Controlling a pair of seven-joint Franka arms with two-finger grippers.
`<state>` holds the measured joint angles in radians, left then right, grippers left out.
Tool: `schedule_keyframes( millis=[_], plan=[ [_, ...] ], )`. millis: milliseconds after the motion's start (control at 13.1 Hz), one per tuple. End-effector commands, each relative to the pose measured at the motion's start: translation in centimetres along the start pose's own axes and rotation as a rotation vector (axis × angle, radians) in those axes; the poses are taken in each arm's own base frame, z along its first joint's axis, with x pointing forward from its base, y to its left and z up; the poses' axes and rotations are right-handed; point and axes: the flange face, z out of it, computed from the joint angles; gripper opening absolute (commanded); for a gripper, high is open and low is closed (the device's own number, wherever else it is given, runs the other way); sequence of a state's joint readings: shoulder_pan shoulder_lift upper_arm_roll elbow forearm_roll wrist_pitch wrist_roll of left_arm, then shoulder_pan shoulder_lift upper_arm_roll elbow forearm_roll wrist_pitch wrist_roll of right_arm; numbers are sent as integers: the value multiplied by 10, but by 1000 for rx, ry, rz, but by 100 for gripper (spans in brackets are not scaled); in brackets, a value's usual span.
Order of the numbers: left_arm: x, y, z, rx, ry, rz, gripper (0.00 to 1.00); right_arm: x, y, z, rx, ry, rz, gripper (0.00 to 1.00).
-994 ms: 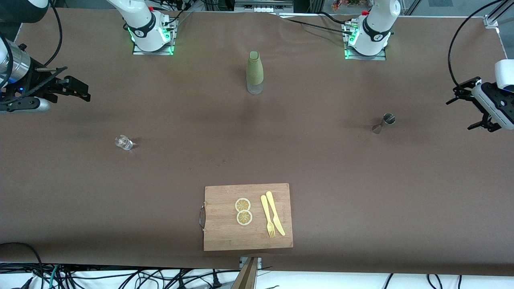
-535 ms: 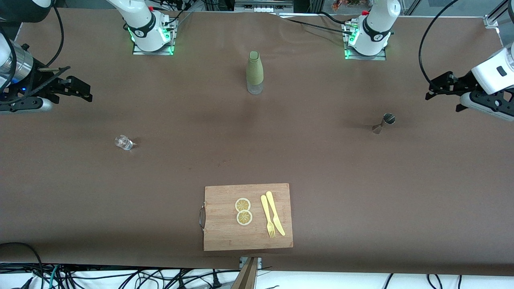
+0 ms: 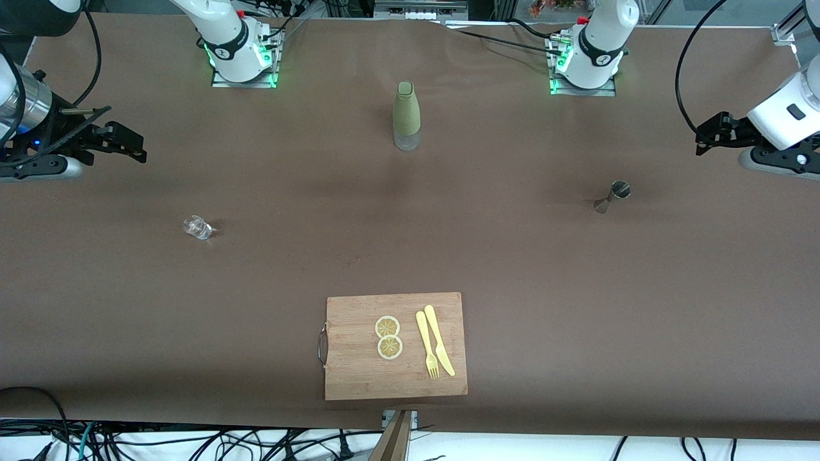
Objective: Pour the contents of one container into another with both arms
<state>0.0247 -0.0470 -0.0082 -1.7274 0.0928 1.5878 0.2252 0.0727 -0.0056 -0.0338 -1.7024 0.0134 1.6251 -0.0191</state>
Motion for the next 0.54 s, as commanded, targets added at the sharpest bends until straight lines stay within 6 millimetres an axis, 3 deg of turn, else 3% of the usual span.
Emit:
schedule_keyframes(
  millis=[0, 229, 459],
  plan=[
    [5, -7, -16, 16, -5, -35, 100, -1, 1, -2, -13, 7, 11, 100],
    [10, -2, -17, 6, 26, -183, 100, -1, 1, -1, -13, 6, 11, 100],
    [15, -3, -16, -22, 57, -200, 100, -1, 2, -1, -13, 6, 13, 100]
  ],
)
